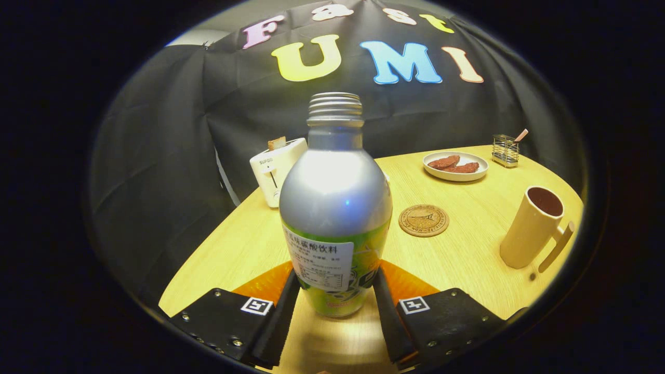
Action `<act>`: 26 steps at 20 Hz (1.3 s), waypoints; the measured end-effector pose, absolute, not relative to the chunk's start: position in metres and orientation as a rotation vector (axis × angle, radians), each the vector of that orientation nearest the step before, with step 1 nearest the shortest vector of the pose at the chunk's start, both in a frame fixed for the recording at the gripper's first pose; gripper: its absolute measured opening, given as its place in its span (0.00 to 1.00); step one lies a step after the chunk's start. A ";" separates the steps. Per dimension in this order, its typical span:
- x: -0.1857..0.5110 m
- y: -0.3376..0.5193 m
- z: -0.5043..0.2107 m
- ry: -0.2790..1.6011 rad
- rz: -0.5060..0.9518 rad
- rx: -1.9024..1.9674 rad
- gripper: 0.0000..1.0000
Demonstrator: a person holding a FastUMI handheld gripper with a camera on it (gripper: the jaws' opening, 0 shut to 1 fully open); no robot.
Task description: Take the bottle from table, then pour the juice into the cup, finally place the bottle on the coaster
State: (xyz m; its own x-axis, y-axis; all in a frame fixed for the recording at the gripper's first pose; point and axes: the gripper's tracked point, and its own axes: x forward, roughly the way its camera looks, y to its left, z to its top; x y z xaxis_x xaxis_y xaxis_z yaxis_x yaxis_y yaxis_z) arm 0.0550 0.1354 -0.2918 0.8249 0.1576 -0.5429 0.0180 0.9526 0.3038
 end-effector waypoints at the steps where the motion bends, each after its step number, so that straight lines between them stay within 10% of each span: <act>1: 0.055 0.132 -0.286 0.588 0.076 0.314 0.74; 26: 0.057 0.043 -0.244 0.476 -0.027 0.812 0.74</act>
State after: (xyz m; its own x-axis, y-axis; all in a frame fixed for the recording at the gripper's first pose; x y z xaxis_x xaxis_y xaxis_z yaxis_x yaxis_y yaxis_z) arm 0.0569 0.0434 -0.2435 0.8946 0.1563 -0.4187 0.2023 0.6937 0.6913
